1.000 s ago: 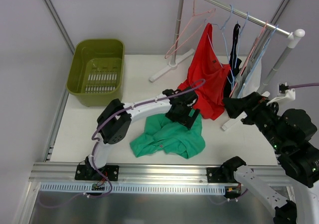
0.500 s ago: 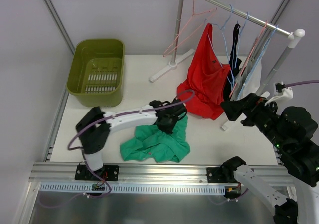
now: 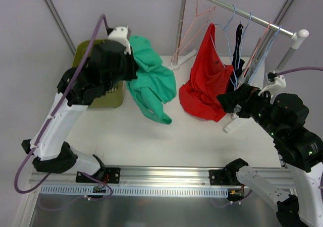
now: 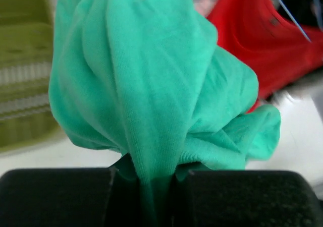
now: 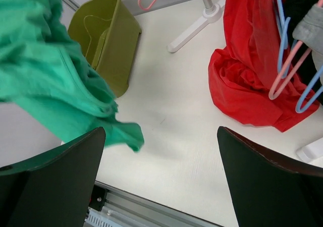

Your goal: Remove the tank top from the hanger

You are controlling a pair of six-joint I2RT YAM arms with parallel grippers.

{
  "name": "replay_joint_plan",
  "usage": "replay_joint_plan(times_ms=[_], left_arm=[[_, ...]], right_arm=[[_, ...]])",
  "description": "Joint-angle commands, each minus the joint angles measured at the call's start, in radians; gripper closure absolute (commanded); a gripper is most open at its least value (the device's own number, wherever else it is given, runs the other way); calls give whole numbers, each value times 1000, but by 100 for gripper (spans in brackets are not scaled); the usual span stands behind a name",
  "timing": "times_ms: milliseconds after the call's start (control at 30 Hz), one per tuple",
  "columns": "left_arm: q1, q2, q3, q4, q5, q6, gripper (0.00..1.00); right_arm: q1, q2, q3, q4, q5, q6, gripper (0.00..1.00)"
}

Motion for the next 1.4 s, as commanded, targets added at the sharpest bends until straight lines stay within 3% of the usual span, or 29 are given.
replay_joint_plan(times_ms=[0,67,200,233,433,667,833,1067,1100,1167,1200,1233,1367], left_arm=[[161,120,283,-115,-57,132,100],[238,175,414,-117,-47,143,100],[602,212,433,-71,191,31,100],[646,222,442,-22,302,22,100],[939,331,507,99,525,-130,100],[1071,524,518,168,650,-198,100],[1067,610,479,199,703,-201,100],[1053,653,280,195,691,-135,98],[1027,642,254,195,670,-114,94],[998,590,170,195,586,-48,53],[987,569,148,195,558,-37,24],[976,524,112,193,532,-31,2],[972,383,88,170,498,-12,1]], right_arm=[[-1,21,38,69,-38,-15,1],[0,24,40,72,-48,-12,1],[-1,35,35,78,-68,-4,1],[0,37,34,78,-68,-5,0],[0,46,-2,75,-126,14,1],[0,32,-54,68,-184,49,1],[0,24,-75,46,-186,55,0],[0,34,-89,46,-198,49,1],[0,41,-94,46,-200,46,1],[0,52,-92,48,-210,40,1],[0,61,-88,48,-210,37,0],[-1,76,-85,48,-209,35,1],[-1,135,-28,40,-158,-7,0]])
